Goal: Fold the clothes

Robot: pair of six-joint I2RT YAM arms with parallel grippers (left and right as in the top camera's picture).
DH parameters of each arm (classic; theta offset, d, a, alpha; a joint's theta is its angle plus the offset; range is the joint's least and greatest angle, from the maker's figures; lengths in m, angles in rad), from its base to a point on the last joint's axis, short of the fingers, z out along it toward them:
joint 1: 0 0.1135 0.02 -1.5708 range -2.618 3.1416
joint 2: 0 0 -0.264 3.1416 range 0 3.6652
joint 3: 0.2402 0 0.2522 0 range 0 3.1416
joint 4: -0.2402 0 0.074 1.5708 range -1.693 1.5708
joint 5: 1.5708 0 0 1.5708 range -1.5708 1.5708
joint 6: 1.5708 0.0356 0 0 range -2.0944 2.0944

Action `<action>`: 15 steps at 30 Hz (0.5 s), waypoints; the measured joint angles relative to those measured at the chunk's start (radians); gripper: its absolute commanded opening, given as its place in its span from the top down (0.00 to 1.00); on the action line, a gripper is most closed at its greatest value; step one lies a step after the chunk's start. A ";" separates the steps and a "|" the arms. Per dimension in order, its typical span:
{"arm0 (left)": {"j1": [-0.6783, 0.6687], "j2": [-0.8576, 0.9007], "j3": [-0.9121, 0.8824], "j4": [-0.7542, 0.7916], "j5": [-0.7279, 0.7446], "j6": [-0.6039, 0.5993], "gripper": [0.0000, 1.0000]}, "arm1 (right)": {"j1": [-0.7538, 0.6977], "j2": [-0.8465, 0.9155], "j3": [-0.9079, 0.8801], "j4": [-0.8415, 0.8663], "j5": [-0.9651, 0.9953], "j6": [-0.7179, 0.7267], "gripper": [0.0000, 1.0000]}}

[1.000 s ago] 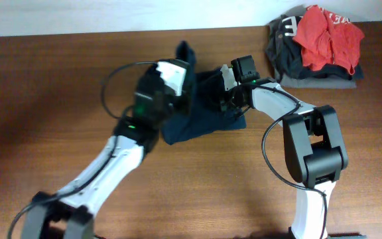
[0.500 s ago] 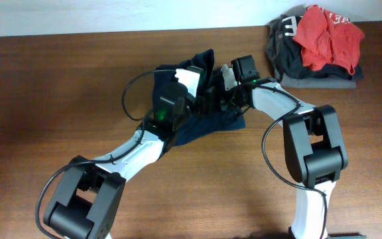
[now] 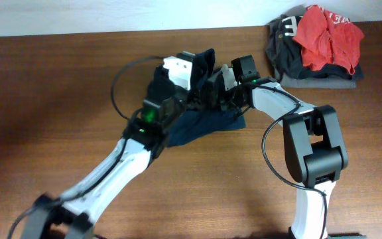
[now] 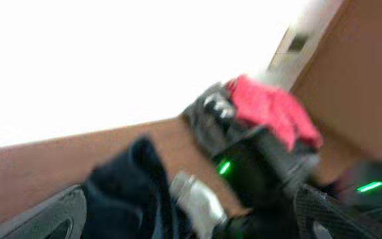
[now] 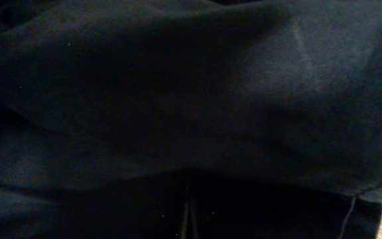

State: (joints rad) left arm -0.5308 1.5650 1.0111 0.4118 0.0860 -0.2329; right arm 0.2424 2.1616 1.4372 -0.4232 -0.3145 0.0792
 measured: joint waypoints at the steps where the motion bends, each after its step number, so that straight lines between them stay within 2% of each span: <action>1: 0.000 -0.029 0.001 -0.007 0.004 0.000 0.01 | 0.000 0.000 0.000 0.000 0.000 0.000 0.96; 8: 0.057 -0.240 0.008 -0.175 -0.021 -0.023 0.01 | -0.027 0.004 0.000 -0.002 -0.053 0.000 0.96; 11: 0.128 -0.331 0.012 -0.312 -0.080 -0.031 0.01 | -0.056 0.004 0.000 -0.038 -0.109 0.000 0.96; 15: 0.209 -0.359 0.015 -0.438 -0.127 -0.038 0.01 | -0.107 -0.008 0.020 -0.166 -0.133 0.000 0.96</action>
State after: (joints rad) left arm -0.3222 1.2057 1.0260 -0.0257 -0.0410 -0.2707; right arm 0.1356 2.1536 1.4570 -0.5896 -0.4473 0.0795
